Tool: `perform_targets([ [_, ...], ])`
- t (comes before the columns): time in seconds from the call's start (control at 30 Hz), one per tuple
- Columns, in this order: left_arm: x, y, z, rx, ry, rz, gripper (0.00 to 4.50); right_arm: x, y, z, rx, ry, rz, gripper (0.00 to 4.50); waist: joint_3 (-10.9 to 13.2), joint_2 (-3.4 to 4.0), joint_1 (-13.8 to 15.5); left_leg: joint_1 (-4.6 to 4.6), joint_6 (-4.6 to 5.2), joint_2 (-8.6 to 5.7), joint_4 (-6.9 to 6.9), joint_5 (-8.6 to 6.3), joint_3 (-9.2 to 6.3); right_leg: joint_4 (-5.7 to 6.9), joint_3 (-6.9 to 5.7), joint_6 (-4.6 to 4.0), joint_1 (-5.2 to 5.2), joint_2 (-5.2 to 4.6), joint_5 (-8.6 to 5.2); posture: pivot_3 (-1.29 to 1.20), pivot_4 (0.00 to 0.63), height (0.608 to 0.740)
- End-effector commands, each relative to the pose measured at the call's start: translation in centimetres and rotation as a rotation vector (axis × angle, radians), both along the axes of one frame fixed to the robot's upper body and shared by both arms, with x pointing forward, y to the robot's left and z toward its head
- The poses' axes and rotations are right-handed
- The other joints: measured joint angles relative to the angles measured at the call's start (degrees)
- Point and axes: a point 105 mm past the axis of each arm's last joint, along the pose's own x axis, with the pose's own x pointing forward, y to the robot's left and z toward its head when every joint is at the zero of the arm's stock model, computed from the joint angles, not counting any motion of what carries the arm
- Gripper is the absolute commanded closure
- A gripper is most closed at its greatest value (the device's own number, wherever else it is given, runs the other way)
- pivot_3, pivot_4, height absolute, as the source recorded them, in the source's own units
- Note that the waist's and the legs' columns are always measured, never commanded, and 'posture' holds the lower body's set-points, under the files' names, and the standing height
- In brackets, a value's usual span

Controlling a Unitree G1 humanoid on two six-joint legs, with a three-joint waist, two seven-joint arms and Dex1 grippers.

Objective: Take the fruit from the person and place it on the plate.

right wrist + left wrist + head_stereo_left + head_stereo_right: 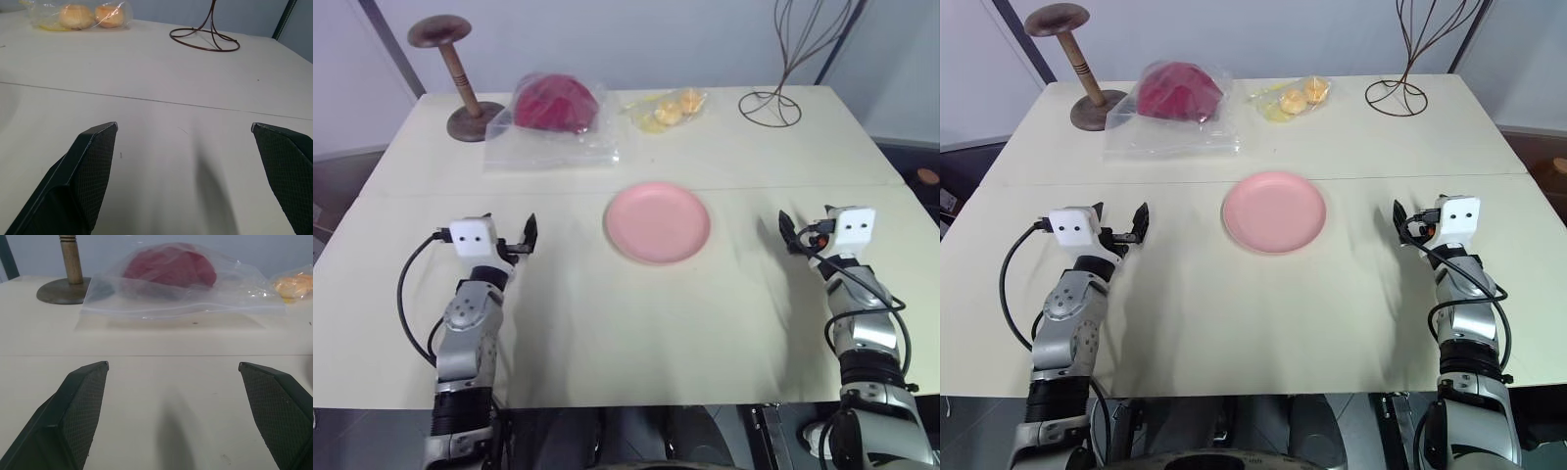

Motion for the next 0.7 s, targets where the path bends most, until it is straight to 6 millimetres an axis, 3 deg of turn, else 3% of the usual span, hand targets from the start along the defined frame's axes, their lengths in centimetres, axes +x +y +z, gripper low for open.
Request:
perform_targets([
  [0.03, 0.0, 0.1, 1.0, 0.023, -0.040, -0.001, 0.05, 0.1, 0.0, 1.6, -0.026, -0.053, 0.007, 0.00, 0.0, 0.00, 0.0, 0.00, 0.00, 0.00, 0.00, 0.00, 0.00, 0.00, 0.00, 0.00, 0.00, 0.00, 0.00, 0.00, 0.150, 0.740],
  [0.53, 0.1, -0.2, 1.6, 0.048, -0.041, -0.039, 0.05, 0.1, 0.1, 1.4, -0.021, -0.052, 0.006, 0.00, 0.0, 0.00, 0.0, 0.00, 0.00, 0.00, 0.00, 0.00, 0.00, 0.00, 0.00, 0.00, 0.00, 0.00, 0.00, 0.00, 0.150, 0.740],
  [0.63, -0.1, -1.5, 3.2, 0.057, -0.072, -0.174, 0.05, 0.1, 0.2, 1.4, -0.020, -0.052, 0.006, 0.00, 0.0, 0.00, 0.0, 0.00, 0.00, 0.00, 0.00, 0.00, 0.00, 0.00, 0.00, 0.00, 0.00, 0.00, 0.00, 0.00, 0.150, 0.740],
  [0.7, -1.0, -3.8, 6.7, 0.102, -0.128, -0.410, 0.05, 0.1, 0.1, 1.4, -0.022, -0.048, 0.007, 0.00, 0.0, -0.03, 0.0, 0.00, 0.00, 0.00, 0.00, 0.00, 0.00, 0.01, 0.00, 0.00, 0.00, 0.00, 0.00, 0.00, 0.150, 0.740],
])
